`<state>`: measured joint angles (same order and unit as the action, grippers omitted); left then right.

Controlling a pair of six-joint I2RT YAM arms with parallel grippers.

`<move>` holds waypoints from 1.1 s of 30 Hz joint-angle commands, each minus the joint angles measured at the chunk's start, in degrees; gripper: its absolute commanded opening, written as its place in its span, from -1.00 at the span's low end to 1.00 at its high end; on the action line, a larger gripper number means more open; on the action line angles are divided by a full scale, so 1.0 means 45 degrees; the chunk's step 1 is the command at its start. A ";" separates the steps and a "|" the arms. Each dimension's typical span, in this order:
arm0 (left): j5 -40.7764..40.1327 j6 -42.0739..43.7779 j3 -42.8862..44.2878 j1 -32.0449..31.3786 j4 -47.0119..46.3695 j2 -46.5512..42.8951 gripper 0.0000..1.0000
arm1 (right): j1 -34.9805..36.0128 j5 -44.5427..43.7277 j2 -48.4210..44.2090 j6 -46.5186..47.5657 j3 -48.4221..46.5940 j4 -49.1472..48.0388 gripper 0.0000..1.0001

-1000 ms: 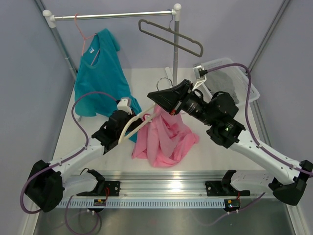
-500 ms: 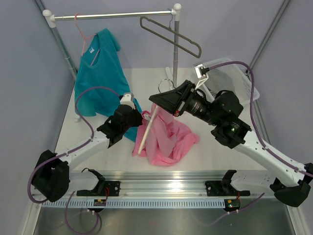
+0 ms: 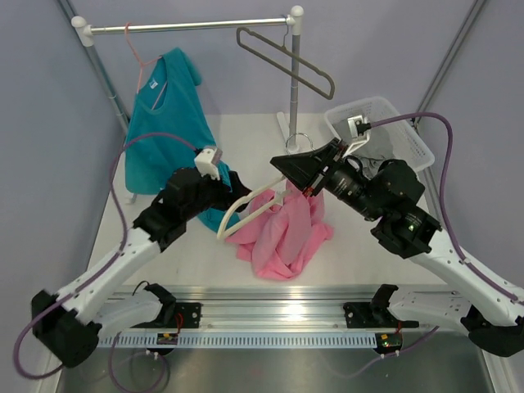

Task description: Remove the t-shirt from the hanger

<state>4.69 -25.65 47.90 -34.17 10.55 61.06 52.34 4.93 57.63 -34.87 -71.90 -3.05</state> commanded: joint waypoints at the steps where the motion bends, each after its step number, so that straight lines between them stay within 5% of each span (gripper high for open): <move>1: 0.1751 0.1302 0.1831 0.0035 0.1519 -0.2236 0.82 | -0.0048 -0.1776 -0.0227 0.1769 0.0604 0.0208 -1.00; 6: 0.2337 0.2475 0.3746 0.0016 0.4059 -0.4385 0.87 | -0.0048 -0.2130 0.0201 0.2865 0.0919 0.1262 -1.00; 13: 0.2354 0.3667 0.6209 0.0016 0.7457 -0.4058 0.83 | -0.0048 -0.1936 0.0982 0.3588 0.1231 0.1634 -1.00; 26: 0.4642 0.4079 0.7109 0.0035 0.8613 -0.2534 0.81 | -0.0029 -0.2247 0.2174 0.3726 0.0998 0.1537 -1.00; 33: 0.5186 0.3903 0.7402 0.0035 0.9101 -0.1597 0.51 | -0.0048 -0.2287 0.2409 0.3706 0.0763 0.1713 -1.00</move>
<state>24.25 -8.47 78.22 -34.17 51.20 52.45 52.31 -3.97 68.71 -19.22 -66.17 6.39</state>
